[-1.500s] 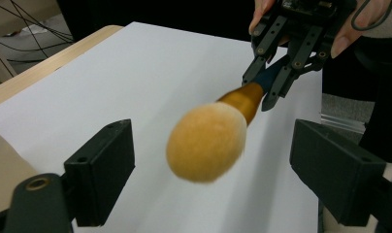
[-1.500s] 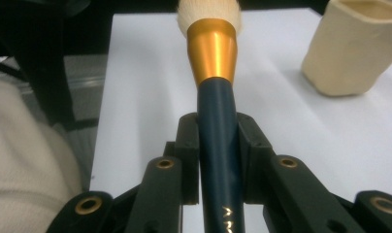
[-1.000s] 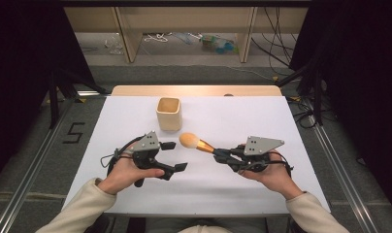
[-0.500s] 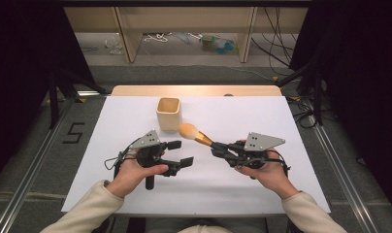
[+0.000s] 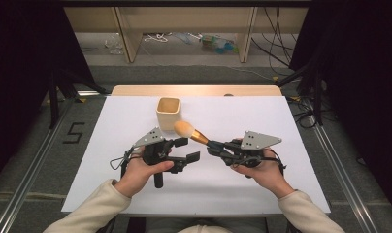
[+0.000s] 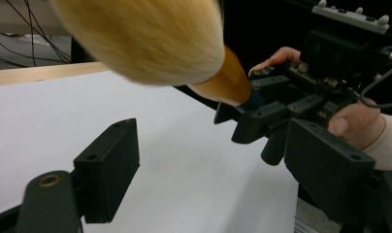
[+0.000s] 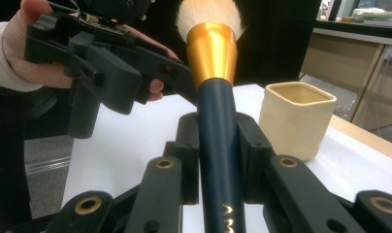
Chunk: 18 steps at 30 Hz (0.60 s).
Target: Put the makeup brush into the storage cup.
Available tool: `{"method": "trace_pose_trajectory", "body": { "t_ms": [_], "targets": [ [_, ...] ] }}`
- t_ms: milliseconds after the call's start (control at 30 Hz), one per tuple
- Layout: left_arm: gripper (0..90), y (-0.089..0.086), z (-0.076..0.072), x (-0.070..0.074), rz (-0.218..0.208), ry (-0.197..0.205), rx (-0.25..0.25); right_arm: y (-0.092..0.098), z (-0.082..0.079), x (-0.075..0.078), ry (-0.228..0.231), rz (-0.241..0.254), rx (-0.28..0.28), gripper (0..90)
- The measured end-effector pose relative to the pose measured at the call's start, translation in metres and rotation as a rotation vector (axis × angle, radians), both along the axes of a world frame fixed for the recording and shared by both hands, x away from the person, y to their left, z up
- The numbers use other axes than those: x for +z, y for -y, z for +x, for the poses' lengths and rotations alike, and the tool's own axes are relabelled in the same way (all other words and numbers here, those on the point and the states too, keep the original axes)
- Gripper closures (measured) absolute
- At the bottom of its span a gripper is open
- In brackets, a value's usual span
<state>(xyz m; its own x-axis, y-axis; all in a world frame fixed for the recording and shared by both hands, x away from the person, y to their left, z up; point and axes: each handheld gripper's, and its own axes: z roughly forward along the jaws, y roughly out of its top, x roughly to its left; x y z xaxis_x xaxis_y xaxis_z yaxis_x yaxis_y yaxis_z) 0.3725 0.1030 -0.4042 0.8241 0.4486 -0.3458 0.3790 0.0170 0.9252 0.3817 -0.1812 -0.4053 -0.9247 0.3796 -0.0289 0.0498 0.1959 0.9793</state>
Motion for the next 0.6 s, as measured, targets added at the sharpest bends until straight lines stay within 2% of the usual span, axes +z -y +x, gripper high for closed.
{"method": "trace_pose_trajectory", "body": {
  "t_ms": [33, 167, 200, 233, 333, 567, 600],
  "targets": [
    [20.4, 0.0008, 0.0011, 0.0004, -0.004, 0.013, -0.007, -0.0011, 0.0001, 0.0001, 0.001, 0.001, 0.000, 75.2],
    [21.6, 0.0062, 0.0020, 0.0014, -0.039, -0.005, 0.009, -0.0029, 0.0002, 0.0006, -0.004, -0.005, 0.006, 75.2],
    [22.0, 0.0062, 0.0020, 0.0014, -0.039, -0.005, 0.009, -0.0043, 0.0001, 0.0001, 0.004, 0.006, -0.005, 75.2],
    [22.4, 0.0067, 0.0026, 0.0014, -0.045, -0.004, 0.010, -0.0036, -0.0001, 0.0008, -0.007, -0.009, 0.005, 75.2],
    [23.9, 0.0074, 0.0041, 0.0007, -0.062, -0.008, 0.019, -0.0048, 0.0003, 0.0003, 0.005, -0.001, 0.001, 75.2],
    [28.3, 0.0088, 0.0062, -0.0003, -0.103, -0.042, 0.037, -0.0060, 0.0004, -0.0001, 0.008, -0.008, -0.004, 75.2],
    [29.2, 0.0099, 0.0061, -0.0004, -0.110, -0.045, 0.039, -0.0073, 0.0009, -0.0008, 0.012, 0.005, -0.002, 75.2]
  ]
}}
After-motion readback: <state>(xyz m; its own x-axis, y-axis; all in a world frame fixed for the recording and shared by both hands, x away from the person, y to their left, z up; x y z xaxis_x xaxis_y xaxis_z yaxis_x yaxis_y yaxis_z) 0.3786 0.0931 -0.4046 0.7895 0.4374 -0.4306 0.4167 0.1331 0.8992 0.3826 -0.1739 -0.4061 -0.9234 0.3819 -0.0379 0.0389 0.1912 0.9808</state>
